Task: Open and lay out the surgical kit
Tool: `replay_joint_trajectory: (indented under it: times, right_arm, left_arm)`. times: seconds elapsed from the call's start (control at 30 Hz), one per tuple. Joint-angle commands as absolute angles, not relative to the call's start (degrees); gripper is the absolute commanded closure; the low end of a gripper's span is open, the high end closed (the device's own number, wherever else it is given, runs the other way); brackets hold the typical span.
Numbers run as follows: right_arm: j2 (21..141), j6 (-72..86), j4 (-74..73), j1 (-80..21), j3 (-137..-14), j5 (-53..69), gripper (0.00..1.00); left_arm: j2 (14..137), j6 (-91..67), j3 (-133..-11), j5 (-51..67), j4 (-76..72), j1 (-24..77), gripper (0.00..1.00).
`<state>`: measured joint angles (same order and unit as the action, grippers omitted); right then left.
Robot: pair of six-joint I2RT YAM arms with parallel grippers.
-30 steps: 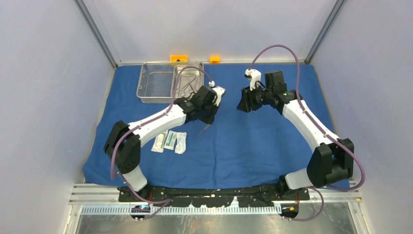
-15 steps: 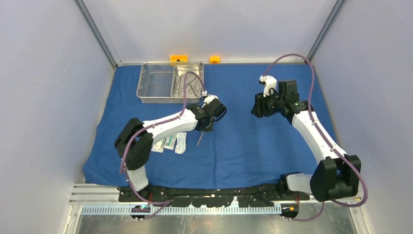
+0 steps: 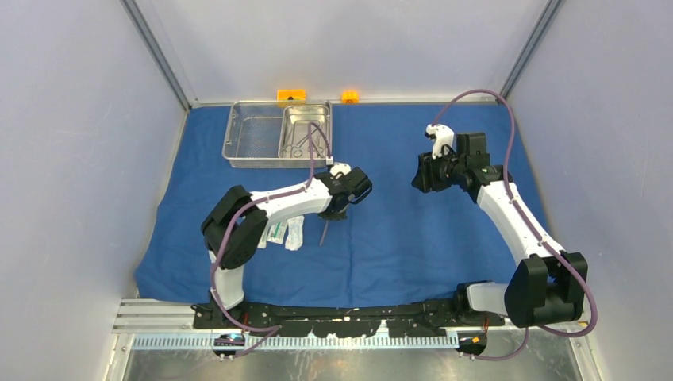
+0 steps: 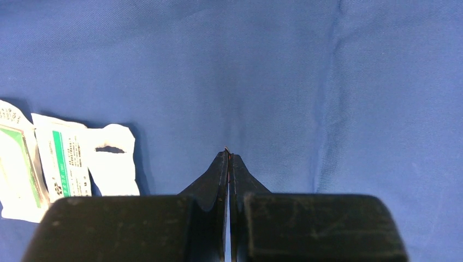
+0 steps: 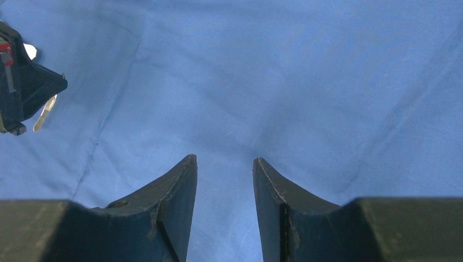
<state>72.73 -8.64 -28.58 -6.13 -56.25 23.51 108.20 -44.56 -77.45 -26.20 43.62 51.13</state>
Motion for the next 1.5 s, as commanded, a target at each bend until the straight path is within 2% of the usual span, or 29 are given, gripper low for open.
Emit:
replay_joint_trajectory:
  times: [0.0, 0.8, 1.47]
  right_arm:
    - [71.51, -9.23, -26.13, -5.63, -56.42, 24.38, 0.52]
    - [71.80, -9.64, -26.46, -5.01, -56.07, 25.72, 0.52]
    - [71.26, -9.76, -26.62, -4.76, -55.97, 25.91, 0.52]
  left_arm:
    - [107.84, -46.92, -79.18, -29.83, 45.20, 51.06, 1.00]
    - [115.22, -46.69, -84.27, -30.27, 48.65, 50.98, 1.00]
    - [113.93, -45.64, -83.50, -27.37, 47.12, 50.45, 0.87]
